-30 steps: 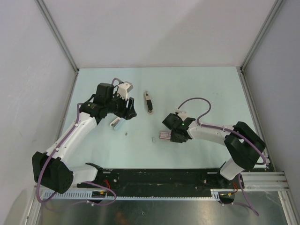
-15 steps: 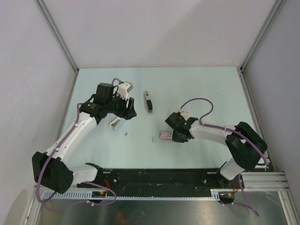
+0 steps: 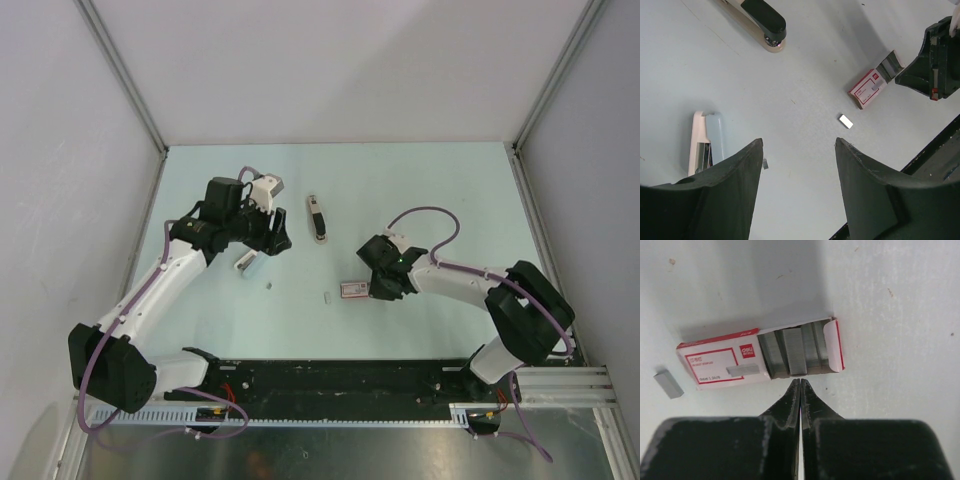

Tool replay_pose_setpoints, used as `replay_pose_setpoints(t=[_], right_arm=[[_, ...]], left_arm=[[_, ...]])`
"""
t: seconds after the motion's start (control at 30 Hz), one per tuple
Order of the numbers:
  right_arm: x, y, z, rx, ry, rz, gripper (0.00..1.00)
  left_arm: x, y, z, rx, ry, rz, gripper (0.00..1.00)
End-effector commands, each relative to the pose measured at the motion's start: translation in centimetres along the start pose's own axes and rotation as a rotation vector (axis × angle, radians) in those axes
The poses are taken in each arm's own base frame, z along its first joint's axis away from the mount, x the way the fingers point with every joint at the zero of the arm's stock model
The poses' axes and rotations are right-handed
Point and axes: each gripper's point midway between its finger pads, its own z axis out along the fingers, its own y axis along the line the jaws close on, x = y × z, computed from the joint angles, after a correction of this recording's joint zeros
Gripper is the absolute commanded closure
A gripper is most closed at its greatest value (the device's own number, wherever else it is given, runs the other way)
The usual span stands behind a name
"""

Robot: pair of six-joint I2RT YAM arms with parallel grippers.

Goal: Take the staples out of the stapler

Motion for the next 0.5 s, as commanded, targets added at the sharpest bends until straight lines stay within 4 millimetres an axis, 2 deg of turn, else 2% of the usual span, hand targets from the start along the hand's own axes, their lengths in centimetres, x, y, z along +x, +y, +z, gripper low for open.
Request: replay_pose_setpoints(t=[0.0,0.1,0.2,0.3,0.47], right_arm=[[-0.9,2.0,-1.9,-0.106,-0.041,-0.022,0.98],[-0.9,4.4,-3.1,-0.198,-0.079,-0.067,0.83],[-0.2,6.6,-3.4,-0.262,-0.091,-0.102,0.68],[0.3,7.8,-3.1,-0.265,-0.082,-0.129,0.60],[-0.3,9.7,-3.4,-0.285,-0.124,-0.175,0.47]], left_arm=[[-0.2,-0.4,-0.3,0.017,-0.017,0.068,0.35],[0.1,-0.1,-0.2,0.006,-0.011,0.071,0.35],[0.0,0.1,-0.5,-0.011,-0.016,0.072,0.33],[-0.1,-0.1,-0.7,-0.004,-0.023,0.085,0.28],[0.2,0.4,-0.6,-0.023,-0.013,0.083,0.26]])
